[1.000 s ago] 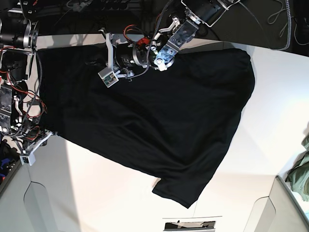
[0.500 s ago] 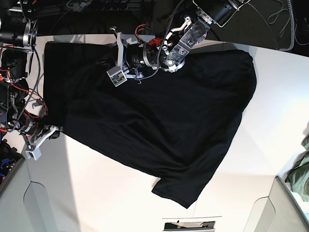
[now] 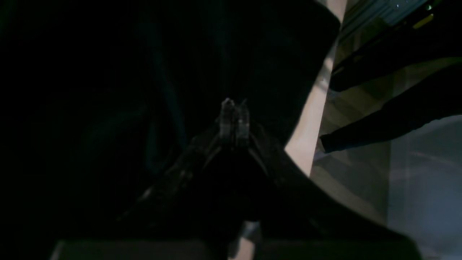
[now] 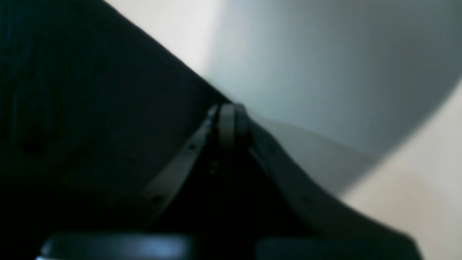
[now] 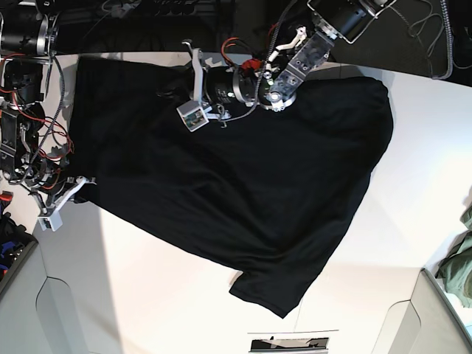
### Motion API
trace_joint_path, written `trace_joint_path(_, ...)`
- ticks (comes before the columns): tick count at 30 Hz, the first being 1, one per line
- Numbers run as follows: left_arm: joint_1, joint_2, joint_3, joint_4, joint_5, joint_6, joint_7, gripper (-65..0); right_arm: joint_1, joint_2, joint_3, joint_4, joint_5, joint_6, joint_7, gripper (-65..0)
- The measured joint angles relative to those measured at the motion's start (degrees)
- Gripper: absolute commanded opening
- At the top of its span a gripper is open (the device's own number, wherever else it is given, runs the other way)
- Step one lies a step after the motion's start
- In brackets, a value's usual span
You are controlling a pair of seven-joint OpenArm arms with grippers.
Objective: Layout the t-shirt on the table in an organized manner, then fold the t-shirt properly
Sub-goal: 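Release the hem and move the left gripper back over the shirt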
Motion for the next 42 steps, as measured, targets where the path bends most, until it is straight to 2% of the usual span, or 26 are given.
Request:
trace_joint_path(9,-0.20,-9.66,-0.37,0.48,-2.67,-1.75,-6.23,-65.0,-0.20,4.48,-0.02,-0.17,-1.68,-0.94,-0.68,-65.0)
trace_joint_path(16,-0.66,-14.51,-6.73,0.55,-3.21,-2.64,-6.29,-65.0,-0.48,7.17,-0.09,-0.31,-2.36,-2.25,-0.90,-65.0)
trace_joint_path(21,-0.79,-16.98,-8.44,1.16,-2.84,-2.47,-6.19,-65.0,-0.50,7.23,-0.11,-0.35,-1.07,-2.36,-0.94,-65.0)
trace_joint_path(24,-0.66,-19.21,-8.50,5.22,-5.11,-0.72,0.55,-65.0,-0.52,7.28,-0.11,-0.31,3.06,-2.56,-0.81,-65.0)
trace_joint_path(29,2.45,-25.44,-8.39,18.25,-6.40,-0.94,12.48,-65.0,-1.14,7.15,0.15,5.27,7.19,-2.89,-2.84,-65.0)
trace_joint_path(32,4.94,-28.81,-7.74,27.32,-6.03,-1.81,14.95,-65.0,-1.03,7.06,0.59,10.71,9.99,-2.84,-5.46,-65.0)
trace_joint_path(36,3.96,-32.13,-8.46,34.97,-6.27,-0.87,13.75,-65.0,-1.01,6.12,0.63,18.21,11.41,-2.80,-8.90,-65.0)
trace_joint_path(37,4.04,-32.46,-9.05,35.60,-5.68,0.26,14.25,-65.0,-0.98,5.70,0.63,19.80,11.34,-2.80,-9.79,-65.0)
trace_joint_path(40,4.61,-32.52,-11.80,35.87,-4.79,0.87,15.39,-65.0,-1.05,4.37,0.63,24.00,13.22,-2.64,-11.61,-65.0)
trace_joint_path(42,4.57,-32.41,-15.50,35.34,-2.95,2.99,14.43,-65.0,-0.98,2.80,0.63,26.16,13.22,-2.58,-11.61,-65.0)
